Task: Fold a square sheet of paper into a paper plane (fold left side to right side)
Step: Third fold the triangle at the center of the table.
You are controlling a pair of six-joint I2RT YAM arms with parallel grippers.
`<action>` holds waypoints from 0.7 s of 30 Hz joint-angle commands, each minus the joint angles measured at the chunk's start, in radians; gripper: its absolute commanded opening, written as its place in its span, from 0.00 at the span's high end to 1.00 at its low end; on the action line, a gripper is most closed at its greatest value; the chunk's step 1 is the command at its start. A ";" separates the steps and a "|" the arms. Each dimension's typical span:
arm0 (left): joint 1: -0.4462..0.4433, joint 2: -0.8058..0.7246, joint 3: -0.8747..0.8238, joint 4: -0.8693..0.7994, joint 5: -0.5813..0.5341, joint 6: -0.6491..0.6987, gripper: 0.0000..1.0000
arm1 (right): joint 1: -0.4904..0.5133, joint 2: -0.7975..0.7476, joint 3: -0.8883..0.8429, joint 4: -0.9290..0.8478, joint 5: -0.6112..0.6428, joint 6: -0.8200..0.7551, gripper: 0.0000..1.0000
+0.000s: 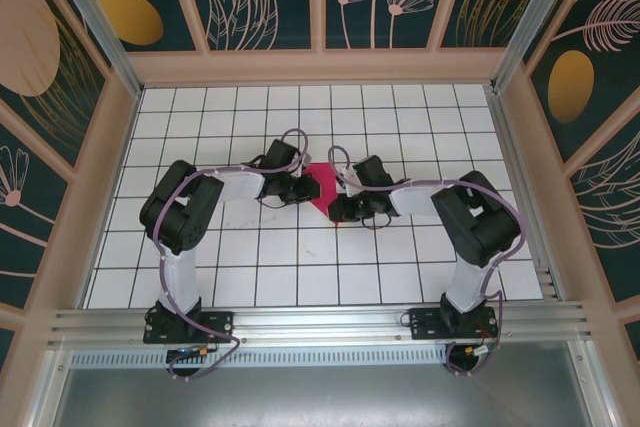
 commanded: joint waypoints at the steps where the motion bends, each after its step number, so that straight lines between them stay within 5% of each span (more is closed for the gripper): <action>1: -0.010 0.035 -0.004 -0.063 -0.068 0.021 0.83 | 0.007 0.017 0.017 -0.030 0.041 -0.001 0.85; 7: -0.008 -0.037 0.005 -0.077 -0.079 0.037 0.75 | 0.007 0.042 0.016 -0.104 0.107 -0.008 0.87; 11: -0.007 -0.113 0.005 -0.096 -0.096 0.041 0.72 | 0.006 0.060 0.018 -0.134 0.126 -0.005 0.96; 21: -0.038 -0.210 -0.140 0.038 0.020 -0.035 0.83 | 0.006 0.063 0.025 -0.139 0.135 -0.004 0.97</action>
